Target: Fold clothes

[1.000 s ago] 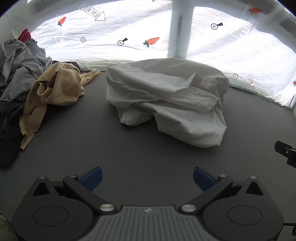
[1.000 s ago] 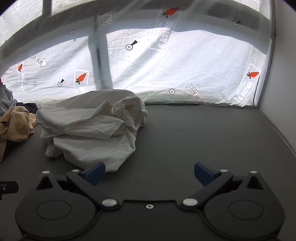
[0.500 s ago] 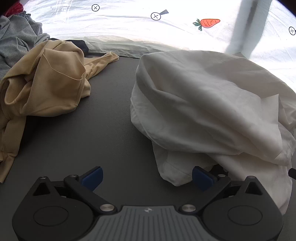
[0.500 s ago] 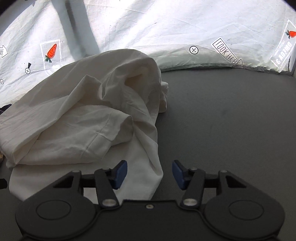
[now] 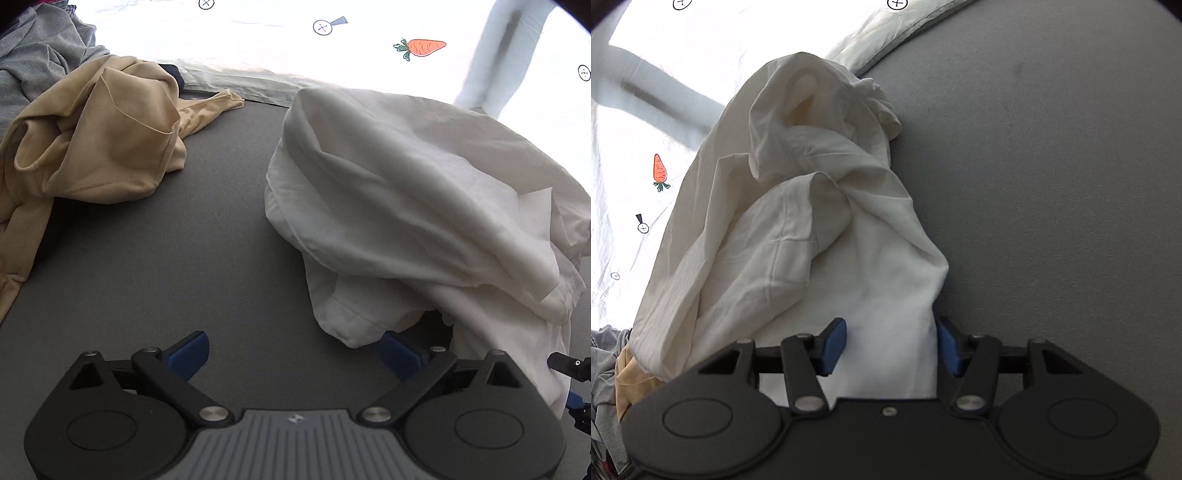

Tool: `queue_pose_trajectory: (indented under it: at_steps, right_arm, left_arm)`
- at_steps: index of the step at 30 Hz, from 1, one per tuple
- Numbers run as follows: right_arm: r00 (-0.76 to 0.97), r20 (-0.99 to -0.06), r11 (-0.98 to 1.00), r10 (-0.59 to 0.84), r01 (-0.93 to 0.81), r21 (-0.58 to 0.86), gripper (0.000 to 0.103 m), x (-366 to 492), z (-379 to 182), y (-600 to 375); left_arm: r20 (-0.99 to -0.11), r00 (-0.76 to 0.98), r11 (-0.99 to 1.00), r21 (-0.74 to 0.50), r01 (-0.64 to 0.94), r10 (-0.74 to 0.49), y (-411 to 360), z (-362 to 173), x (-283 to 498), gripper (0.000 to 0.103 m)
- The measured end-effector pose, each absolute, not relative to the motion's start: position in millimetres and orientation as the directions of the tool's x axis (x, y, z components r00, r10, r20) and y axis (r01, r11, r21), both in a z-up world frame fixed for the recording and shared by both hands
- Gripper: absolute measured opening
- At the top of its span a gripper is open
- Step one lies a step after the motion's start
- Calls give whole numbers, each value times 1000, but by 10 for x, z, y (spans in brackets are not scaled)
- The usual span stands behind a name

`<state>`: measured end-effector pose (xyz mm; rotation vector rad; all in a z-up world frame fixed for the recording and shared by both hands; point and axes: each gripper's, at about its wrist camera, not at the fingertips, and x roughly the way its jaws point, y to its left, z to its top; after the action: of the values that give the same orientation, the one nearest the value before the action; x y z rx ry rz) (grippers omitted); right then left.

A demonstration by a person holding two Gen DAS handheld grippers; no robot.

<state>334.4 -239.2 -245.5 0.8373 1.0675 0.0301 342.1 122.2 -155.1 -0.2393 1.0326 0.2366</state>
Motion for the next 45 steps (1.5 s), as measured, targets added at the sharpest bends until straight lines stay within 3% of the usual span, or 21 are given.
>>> queue_pose_trajectory:
  at_steps: [1, 3, 4, 5, 11, 13, 21, 27, 32, 34, 37, 45]
  right_arm:
    - [506, -737, 661, 448, 367, 654, 55, 3288, -2491, -2395]
    - [511, -682, 579, 523, 374, 724, 34, 3195, -2613, -2399]
    - [522, -657, 549, 544, 371, 749, 13, 3162, -2661, -2418]
    - [537, -635, 525, 555, 365, 769, 5, 3135, -2699, -2446]
    - [661, -510, 686, 551, -10, 728, 3, 2964, -1886, -2667]
    - [700, -426, 663, 573, -91, 743, 2, 2859, -1641, -2870]
    - [836, -272, 609, 476, -91, 788, 2, 2523, -1255, -4247]
    - [910, -324, 643, 259, 88, 761, 2, 2232, -1425, -5270]
    - [860, -507, 764, 55, 291, 576, 4, 2196, -1657, -5616]
    - [843, -536, 784, 37, 308, 539, 10, 2148, -1704, -5600]
    - [822, -569, 818, -2, 329, 472, 34, 2055, -1793, -5469]
    - [734, -679, 829, 12, 373, 417, 37, 1886, -2125, -5096]
  left_arm:
    - [-867, 492, 947, -93, -309, 75, 1185, -1528, 3371, 96]
    - [-865, 497, 942, -110, -319, 68, 1083, -1438, 3251, 93]
    - [-863, 502, 939, -118, -324, 65, 1026, -1383, 3186, 92]
    - [-860, 506, 936, -126, -329, 62, 969, -1328, 3121, 92]
    - [-816, 563, 924, -110, -367, 127, 527, -923, 2600, 92]
    - [-816, 560, 920, -99, -379, 143, 388, -898, 2450, 92]
    - [-792, 585, 904, -109, -413, 172, -212, -784, 1967, 90]
    - [-789, 584, 889, -112, -445, 192, -434, -773, 1773, 90]
    - [-812, 556, 880, -123, -458, 176, -416, -859, 1780, 90]
    - [-822, 549, 883, -135, -450, 155, -396, -894, 1811, 90]
    - [-829, 549, 896, -161, -413, 104, -395, -964, 1913, 90]
    - [-799, 588, 836, -406, -371, -127, -268, -1347, 2520, 91]
